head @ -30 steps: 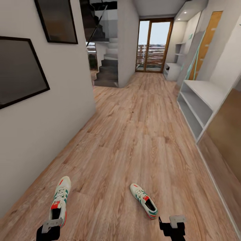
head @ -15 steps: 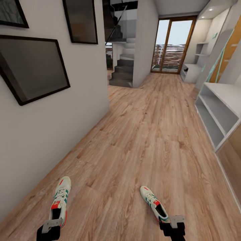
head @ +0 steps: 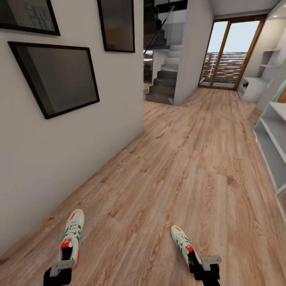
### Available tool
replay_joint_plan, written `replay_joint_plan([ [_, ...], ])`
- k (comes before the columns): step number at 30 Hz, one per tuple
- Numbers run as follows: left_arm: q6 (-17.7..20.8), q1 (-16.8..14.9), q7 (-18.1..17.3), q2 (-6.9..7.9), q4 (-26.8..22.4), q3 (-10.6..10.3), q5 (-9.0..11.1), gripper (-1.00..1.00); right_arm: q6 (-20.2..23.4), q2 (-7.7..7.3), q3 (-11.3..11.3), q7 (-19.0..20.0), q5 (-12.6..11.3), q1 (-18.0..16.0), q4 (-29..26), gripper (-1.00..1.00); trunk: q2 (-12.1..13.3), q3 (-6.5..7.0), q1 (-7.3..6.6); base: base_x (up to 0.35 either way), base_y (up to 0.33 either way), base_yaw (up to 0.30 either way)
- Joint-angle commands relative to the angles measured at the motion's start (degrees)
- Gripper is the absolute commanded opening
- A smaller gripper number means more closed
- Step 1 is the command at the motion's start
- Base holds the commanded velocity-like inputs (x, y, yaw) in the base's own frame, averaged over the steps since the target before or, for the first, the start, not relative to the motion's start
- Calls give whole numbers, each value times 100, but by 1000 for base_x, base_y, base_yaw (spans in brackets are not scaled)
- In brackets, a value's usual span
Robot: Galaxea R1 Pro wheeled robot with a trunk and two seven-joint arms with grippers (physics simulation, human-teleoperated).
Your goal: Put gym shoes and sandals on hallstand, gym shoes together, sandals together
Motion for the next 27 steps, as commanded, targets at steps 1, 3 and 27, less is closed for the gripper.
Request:
replay_joint_plan([
  [1,-17,-6,-38,-3,4,47,-36,-100,-10,0,-23,-33,61,-2,3,100,-2,-4,-1,0,-266,279],
  [3,-21,-6,-36,-3,4,49,-36,-100,-10,0,-23,-32,61,-2,3,100,-2,-4,-1,0,-267,279],
  [27,-18,-6,-35,3,4,51,-36,-100,-10,0,-23,-31,61,-2,3,100,-2,-4,-1,-21,-100,96],
])
